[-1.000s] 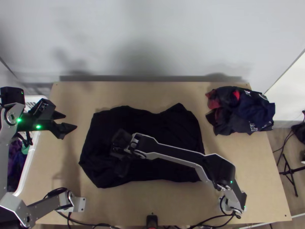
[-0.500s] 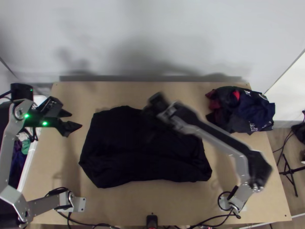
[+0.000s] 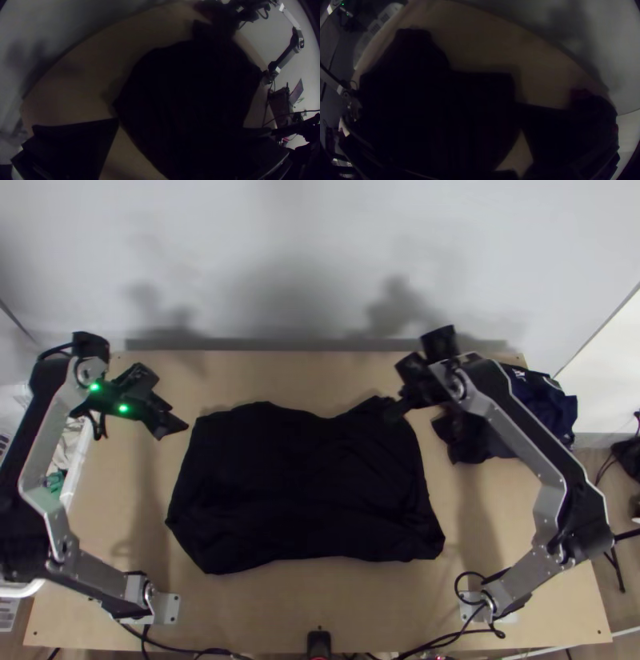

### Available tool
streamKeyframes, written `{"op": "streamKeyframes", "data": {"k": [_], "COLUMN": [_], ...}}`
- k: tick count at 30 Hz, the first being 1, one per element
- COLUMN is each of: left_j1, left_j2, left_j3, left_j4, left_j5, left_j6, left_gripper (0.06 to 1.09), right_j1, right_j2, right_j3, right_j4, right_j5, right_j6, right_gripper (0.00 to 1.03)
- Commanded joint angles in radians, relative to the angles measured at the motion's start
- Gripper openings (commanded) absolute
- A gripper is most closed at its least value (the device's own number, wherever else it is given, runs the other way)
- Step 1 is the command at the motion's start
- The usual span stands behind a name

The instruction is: Fold the t-shirt

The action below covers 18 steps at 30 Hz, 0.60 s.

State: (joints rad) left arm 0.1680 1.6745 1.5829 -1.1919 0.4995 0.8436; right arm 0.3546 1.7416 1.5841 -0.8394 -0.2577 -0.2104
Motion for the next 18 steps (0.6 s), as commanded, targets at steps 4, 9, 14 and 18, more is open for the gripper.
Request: {"op": "streamKeyframes", "data": {"k": [4, 9, 14, 18], "left_j1": [-0.009, -0.036, -0.064, -0.101], "left_j2": [0.195, 0.281, 0.31, 0.347], "left_j3": [0.072, 0.124, 0.143, 0.147], "left_j4": [0.064, 0.081, 0.107, 0.094], "left_j5": [0.002, 0.002, -0.004, -0.019], "left_j6": [0.008, 0.003, 0.015, 0.045], "left_gripper": [1.03, 1.03, 1.03, 1.01], "right_j1": [-0.117, -0.097, -0.085, -0.082], "right_j2": [0.099, 0.134, 0.151, 0.168], "right_j3": [-0.041, -0.039, -0.038, -0.033], "right_j4": [0.023, 0.045, 0.049, 0.054], "right_j5": [0.006, 0.006, 0.005, 0.006], "right_j6": [-0.026, -0.02, -0.02, -0.02], "right_gripper": [0.98, 0.98, 0.98, 0.98]}}
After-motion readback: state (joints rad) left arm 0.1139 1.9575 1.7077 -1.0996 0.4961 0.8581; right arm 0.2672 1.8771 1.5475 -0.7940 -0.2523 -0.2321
